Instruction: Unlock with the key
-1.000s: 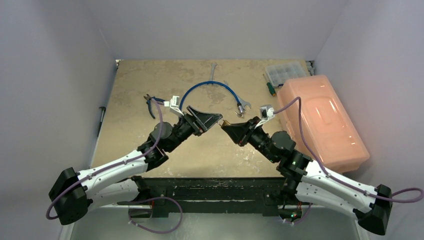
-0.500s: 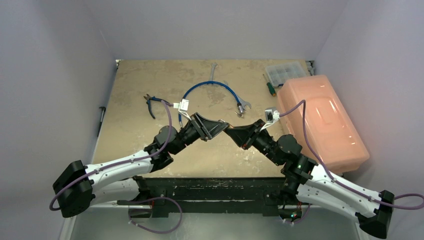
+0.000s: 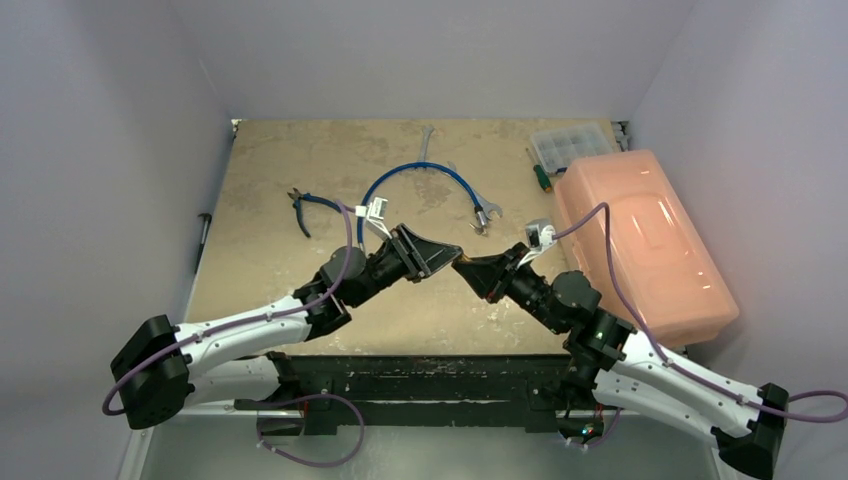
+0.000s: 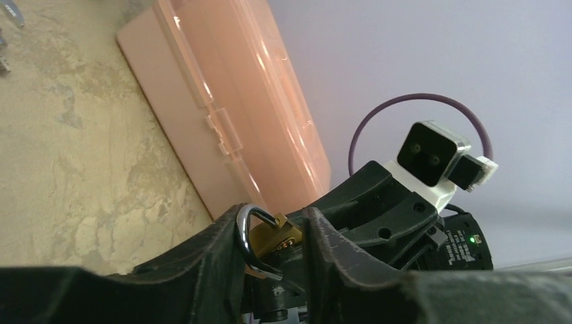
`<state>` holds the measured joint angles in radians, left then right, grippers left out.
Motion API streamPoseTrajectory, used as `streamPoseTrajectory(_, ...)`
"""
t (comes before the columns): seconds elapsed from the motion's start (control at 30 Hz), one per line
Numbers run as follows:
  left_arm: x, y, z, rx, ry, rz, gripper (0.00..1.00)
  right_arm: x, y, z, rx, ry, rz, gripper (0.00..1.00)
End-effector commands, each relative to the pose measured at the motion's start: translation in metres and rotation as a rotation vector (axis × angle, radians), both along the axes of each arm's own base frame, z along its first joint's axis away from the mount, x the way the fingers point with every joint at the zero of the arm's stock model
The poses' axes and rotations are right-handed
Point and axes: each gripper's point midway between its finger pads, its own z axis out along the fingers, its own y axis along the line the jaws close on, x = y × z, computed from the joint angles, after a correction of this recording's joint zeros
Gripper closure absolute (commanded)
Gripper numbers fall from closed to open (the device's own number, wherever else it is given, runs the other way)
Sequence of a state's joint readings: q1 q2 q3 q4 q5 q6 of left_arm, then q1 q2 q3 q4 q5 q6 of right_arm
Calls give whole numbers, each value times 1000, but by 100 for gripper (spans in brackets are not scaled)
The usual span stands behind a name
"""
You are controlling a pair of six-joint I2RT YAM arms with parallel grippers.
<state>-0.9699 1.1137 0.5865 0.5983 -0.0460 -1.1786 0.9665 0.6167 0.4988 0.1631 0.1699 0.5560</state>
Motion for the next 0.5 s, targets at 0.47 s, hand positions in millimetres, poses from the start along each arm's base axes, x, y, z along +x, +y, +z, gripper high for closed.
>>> streamPoseTrajectory(0.47, 13, 10, 16, 99, 55, 99, 48, 16, -4, -6, -198, -107, -44, 100)
